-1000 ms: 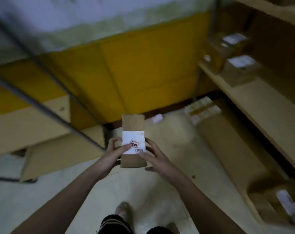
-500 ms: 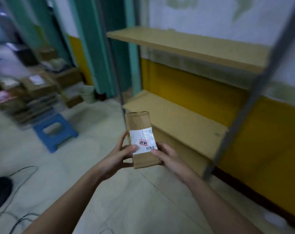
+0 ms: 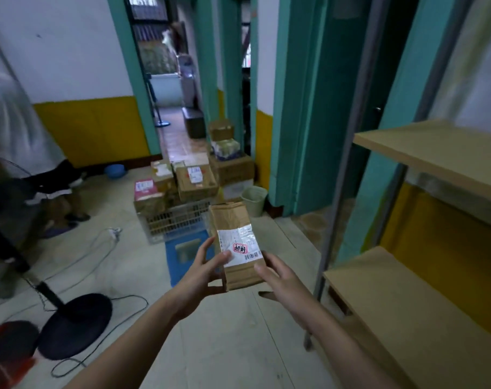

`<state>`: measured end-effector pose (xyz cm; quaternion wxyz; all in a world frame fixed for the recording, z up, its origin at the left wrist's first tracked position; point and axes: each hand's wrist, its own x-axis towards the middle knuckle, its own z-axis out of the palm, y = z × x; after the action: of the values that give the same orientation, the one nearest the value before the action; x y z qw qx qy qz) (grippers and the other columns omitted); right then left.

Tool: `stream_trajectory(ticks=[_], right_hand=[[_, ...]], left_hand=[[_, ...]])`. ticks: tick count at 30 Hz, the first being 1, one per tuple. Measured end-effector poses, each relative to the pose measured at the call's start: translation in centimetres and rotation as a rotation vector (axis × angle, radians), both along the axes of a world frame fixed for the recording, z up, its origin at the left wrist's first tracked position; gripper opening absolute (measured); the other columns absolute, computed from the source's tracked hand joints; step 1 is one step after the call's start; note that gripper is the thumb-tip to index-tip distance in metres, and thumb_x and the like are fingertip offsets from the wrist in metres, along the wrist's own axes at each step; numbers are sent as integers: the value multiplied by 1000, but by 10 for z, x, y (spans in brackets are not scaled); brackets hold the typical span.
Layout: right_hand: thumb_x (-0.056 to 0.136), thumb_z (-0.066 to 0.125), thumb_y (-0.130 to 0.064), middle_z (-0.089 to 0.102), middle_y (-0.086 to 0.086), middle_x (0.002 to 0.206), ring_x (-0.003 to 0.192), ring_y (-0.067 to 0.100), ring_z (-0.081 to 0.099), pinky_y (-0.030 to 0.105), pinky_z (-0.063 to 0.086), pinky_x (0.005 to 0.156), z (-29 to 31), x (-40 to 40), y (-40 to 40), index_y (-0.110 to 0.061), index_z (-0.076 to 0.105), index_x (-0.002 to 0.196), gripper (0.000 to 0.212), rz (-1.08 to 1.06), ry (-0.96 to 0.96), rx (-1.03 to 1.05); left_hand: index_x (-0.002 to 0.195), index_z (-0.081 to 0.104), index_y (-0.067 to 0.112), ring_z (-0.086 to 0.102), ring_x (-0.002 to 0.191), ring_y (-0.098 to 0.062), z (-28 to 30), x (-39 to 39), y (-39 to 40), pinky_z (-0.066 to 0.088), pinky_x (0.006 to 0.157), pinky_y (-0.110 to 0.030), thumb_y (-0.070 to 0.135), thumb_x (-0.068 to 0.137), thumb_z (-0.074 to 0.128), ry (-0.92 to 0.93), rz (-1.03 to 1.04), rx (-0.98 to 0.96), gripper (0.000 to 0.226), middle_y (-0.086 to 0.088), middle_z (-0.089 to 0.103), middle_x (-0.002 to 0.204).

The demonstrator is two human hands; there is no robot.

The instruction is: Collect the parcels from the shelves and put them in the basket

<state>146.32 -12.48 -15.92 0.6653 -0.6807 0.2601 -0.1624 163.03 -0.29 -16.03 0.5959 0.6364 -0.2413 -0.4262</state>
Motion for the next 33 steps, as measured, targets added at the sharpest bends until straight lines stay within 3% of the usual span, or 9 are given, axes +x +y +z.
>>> stream_trajectory(ticks=[6,11,17,23,28,33], right_hand=[[103,47,-38,63,-12,122,109,12,62,40,58,90,-3,114,-88,-44,56,122,21,145,96,50],[104,47,-29,67,-1,119,102,13,67,30,61,78,-15,233,-123,-28,60,124,24,189,66,54],[104,48,-30,69,5,112,95,21,69,24,57,63,-53,378,-125,-22,64,114,20,254,129,50],[102,53,-24,69,3,100,90,21,69,38,60,77,-69,529,-130,-23,65,101,12,240,180,47],[102,51,-28,66,2,108,94,19,68,35,62,78,-83,637,-129,-25,60,112,13,203,220,95],[100,52,-24,64,3,112,100,21,66,37,61,81,-102,744,-142,-25,57,113,13,167,232,174]], left_hand=[[149,19,50,62,117,-25,3,81,-73,57,86,-47,61,76,75,42,159,56,93,-2,59,133],[138,33,51,62,114,-24,0,170,-100,58,89,-49,49,91,63,36,325,58,56,3,60,128],[137,34,47,63,112,-17,-32,288,-107,57,81,-41,40,96,62,63,479,89,51,4,61,129],[135,38,46,60,114,-18,-58,428,-114,54,90,-48,42,98,57,130,541,125,41,5,60,128],[137,40,32,61,110,-16,-63,520,-128,54,80,-34,32,93,68,106,617,129,52,5,56,129],[128,47,23,61,110,-15,-84,615,-150,53,89,-33,25,92,69,90,697,120,42,3,59,122]])
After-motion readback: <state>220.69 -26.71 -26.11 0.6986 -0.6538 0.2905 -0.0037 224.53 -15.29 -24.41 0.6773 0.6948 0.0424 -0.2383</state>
